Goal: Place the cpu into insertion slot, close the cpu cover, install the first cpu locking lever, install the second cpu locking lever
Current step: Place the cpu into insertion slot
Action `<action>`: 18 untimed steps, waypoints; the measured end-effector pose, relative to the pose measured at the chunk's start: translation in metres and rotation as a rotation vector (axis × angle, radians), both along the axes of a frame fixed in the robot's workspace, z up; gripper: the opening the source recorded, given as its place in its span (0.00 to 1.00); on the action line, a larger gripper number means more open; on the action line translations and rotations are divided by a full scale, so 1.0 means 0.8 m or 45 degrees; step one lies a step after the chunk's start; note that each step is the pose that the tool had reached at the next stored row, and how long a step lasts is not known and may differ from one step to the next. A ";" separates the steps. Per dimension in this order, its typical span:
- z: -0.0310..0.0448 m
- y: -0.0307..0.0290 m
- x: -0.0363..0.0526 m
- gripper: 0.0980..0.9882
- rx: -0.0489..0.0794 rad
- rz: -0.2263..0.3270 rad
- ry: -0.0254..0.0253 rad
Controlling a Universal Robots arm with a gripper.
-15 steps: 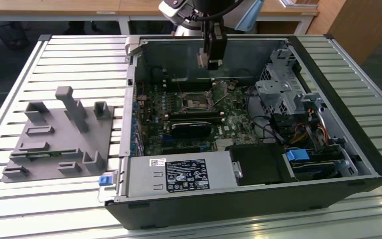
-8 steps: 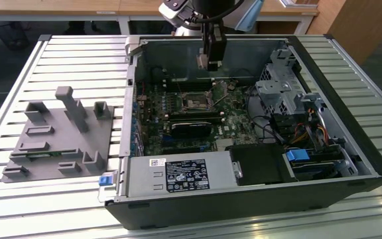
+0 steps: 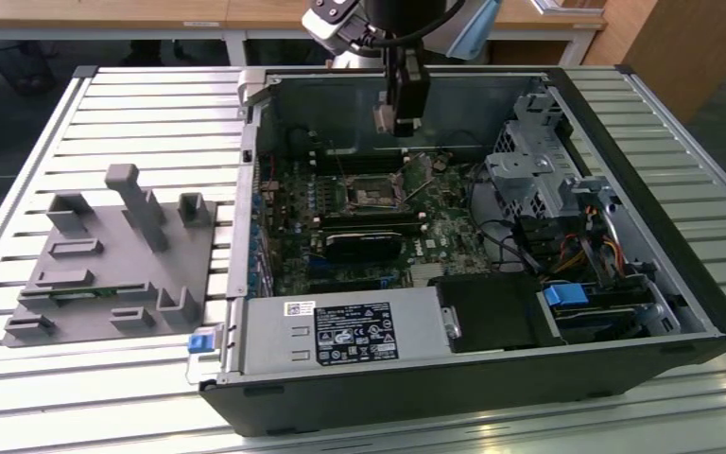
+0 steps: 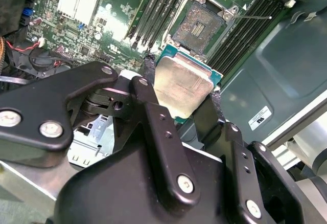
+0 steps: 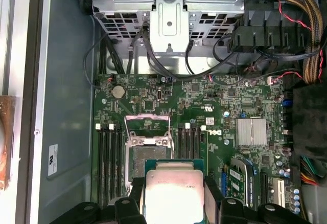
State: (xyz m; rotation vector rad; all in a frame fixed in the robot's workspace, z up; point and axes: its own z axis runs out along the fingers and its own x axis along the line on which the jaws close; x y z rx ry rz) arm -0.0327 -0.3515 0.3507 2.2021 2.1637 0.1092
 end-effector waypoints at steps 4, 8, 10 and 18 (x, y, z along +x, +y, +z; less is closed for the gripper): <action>-0.0018 0.0001 0.000 0.50 0.000 0.000 0.0000; -0.0036 0.0002 0.000 0.50 -0.001 0.000 0.0000; -0.0045 0.0003 0.000 0.50 -0.001 0.000 0.0001; -0.0081 0.0005 0.000 0.50 -0.001 0.000 0.0000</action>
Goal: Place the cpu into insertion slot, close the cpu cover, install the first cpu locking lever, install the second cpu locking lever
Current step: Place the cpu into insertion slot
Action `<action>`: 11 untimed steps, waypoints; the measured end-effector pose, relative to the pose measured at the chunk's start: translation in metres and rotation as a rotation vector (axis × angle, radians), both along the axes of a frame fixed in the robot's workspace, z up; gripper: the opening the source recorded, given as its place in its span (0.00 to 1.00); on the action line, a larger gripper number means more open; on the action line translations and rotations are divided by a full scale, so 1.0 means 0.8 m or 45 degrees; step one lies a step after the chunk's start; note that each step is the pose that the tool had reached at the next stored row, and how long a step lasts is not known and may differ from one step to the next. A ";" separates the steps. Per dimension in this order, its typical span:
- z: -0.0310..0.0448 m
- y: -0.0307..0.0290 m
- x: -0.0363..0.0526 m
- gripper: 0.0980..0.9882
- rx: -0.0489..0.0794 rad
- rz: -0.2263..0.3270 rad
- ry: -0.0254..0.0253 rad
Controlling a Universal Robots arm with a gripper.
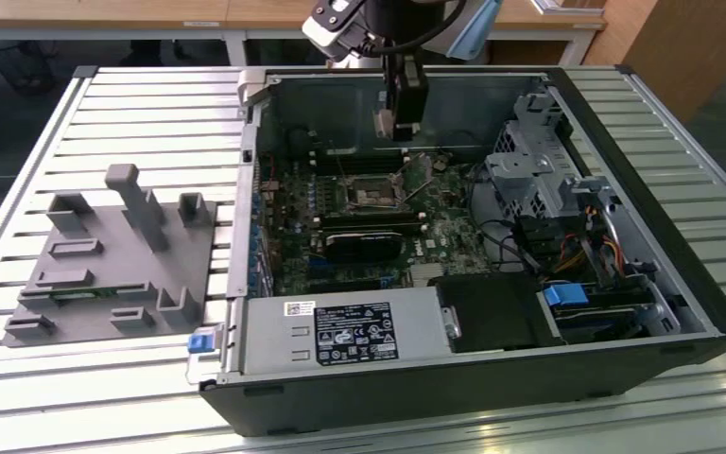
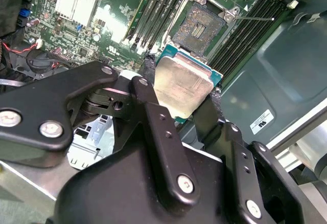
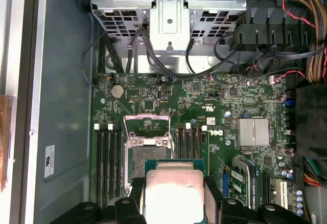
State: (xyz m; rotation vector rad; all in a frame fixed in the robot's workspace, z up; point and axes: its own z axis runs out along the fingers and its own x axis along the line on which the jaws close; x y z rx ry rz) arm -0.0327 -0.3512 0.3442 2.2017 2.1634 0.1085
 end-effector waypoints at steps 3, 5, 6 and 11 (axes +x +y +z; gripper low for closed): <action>-0.0013 0.0001 0.000 0.50 0.000 0.000 0.0000; -0.0021 0.0001 0.000 0.50 0.000 0.000 0.0001; -0.0026 0.0001 0.000 0.50 0.000 0.000 0.0000; -0.0046 0.0002 0.000 0.50 0.000 0.000 0.0000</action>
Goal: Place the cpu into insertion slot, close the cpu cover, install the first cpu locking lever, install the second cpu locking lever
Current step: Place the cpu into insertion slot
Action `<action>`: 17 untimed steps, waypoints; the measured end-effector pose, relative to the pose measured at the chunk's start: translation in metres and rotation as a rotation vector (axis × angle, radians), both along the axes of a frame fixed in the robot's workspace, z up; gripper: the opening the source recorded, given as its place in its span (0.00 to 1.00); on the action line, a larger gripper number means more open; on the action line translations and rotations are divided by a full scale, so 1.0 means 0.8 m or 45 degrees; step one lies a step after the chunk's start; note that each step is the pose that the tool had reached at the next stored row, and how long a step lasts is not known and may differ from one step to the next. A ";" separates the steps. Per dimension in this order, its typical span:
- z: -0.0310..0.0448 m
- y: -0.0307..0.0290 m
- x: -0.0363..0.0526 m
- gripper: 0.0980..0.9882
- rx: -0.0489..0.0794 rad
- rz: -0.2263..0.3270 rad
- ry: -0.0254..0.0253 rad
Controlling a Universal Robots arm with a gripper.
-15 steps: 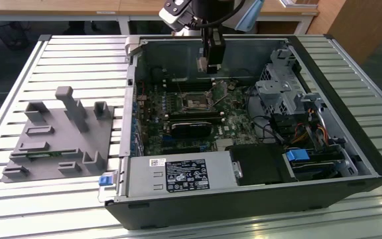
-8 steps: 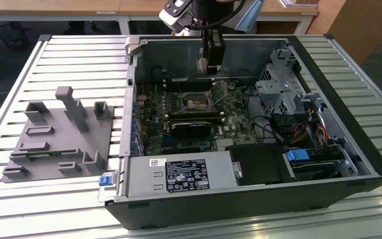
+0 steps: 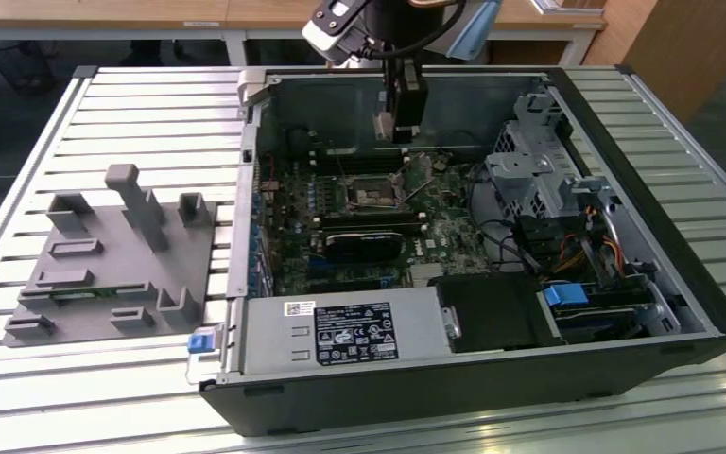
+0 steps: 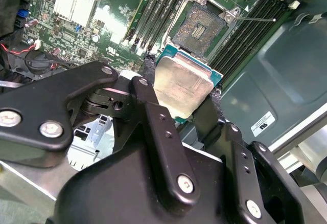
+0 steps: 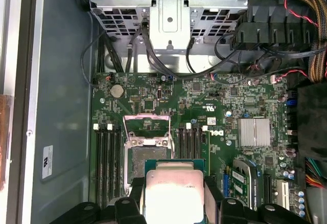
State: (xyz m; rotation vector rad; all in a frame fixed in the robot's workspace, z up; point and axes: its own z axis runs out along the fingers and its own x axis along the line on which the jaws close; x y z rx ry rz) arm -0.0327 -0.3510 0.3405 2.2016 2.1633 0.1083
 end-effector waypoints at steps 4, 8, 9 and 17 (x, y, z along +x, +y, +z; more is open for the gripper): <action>-0.0015 0.0000 0.000 0.50 0.000 0.000 0.0000; -0.0031 0.0001 0.000 0.50 0.000 0.000 0.0000; -0.0035 0.0001 0.000 0.50 0.000 0.000 0.0001; -0.0071 0.0003 0.000 0.50 0.000 0.000 0.0000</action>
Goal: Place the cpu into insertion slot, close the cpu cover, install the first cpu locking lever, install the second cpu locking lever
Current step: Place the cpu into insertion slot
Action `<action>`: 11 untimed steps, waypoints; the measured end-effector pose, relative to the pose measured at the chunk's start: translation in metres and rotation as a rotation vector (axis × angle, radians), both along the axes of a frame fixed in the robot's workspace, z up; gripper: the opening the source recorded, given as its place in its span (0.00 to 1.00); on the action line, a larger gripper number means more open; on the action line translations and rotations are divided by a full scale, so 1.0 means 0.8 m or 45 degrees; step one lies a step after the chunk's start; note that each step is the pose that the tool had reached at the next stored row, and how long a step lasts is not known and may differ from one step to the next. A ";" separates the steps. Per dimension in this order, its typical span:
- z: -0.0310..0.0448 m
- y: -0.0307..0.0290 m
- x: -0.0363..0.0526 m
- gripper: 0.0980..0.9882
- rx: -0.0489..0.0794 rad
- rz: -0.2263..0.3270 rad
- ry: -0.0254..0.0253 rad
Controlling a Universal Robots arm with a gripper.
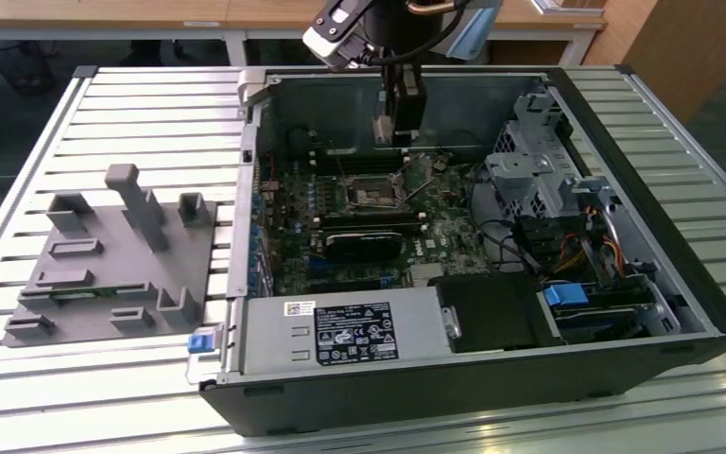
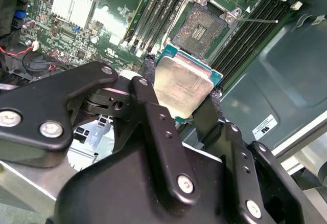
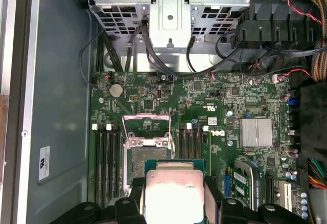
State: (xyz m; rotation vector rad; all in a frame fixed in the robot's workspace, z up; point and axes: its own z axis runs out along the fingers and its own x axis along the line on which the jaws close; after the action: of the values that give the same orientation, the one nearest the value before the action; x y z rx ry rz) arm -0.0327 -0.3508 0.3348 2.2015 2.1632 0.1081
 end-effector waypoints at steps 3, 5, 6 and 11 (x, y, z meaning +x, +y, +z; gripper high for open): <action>-0.0015 0.0002 0.000 0.50 0.000 0.000 0.0001; -0.0025 0.0002 0.000 0.50 0.000 0.000 0.0000; -0.0030 0.0003 0.000 0.50 0.000 0.000 0.0001; -0.0055 0.0003 0.000 0.50 -0.001 0.000 0.0001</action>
State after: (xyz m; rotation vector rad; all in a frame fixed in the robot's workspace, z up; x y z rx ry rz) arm -0.0327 -0.3505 0.3305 2.2012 2.1630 0.1075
